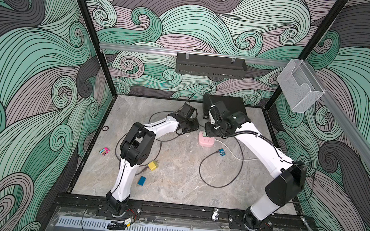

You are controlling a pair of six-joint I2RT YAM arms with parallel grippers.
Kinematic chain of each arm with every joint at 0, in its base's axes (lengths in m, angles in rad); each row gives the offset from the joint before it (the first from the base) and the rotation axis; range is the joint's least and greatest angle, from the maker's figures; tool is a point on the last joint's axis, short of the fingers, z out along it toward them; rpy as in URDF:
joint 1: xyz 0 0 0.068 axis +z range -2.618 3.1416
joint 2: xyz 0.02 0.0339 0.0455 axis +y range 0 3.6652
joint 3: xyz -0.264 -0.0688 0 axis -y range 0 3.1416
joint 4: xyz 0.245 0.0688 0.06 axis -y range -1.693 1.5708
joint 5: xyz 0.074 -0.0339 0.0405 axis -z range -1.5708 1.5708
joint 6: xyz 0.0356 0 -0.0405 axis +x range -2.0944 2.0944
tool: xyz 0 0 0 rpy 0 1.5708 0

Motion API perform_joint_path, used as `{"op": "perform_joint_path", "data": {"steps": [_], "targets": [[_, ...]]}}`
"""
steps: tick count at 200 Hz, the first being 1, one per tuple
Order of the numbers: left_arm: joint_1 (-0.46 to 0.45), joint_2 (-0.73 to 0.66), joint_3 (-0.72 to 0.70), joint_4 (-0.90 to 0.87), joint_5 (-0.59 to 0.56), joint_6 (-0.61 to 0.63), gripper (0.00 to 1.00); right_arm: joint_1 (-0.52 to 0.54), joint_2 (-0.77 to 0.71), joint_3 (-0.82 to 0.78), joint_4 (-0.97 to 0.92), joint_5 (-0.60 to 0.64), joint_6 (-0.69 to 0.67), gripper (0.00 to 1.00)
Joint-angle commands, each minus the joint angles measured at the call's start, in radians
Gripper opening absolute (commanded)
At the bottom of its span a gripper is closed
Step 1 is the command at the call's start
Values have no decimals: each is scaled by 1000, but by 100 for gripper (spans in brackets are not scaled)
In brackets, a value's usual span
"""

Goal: Charge mp3
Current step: Insert the plug into the socket, then adjust the plug at the socket.

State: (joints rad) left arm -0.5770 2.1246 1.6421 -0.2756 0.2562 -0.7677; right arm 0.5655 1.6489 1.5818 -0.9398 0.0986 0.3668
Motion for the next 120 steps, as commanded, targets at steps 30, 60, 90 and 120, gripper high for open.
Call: {"op": "perform_joint_path", "data": {"steps": [30, 60, 90, 120], "targets": [[-29, 14, 70, 24, 29, 37, 22, -153, -65, -225, 265, -177, -44, 38], [-36, 44, 110, -2, 34, 46, 22, -206, -31, -263, 368, -290, -56, 38], [-40, 61, 122, -29, 31, 56, 21, -220, 25, -256, 403, -319, -101, 40], [-41, 64, 114, -33, 28, 54, 21, -225, 83, -248, 423, -321, -111, 41]]}}
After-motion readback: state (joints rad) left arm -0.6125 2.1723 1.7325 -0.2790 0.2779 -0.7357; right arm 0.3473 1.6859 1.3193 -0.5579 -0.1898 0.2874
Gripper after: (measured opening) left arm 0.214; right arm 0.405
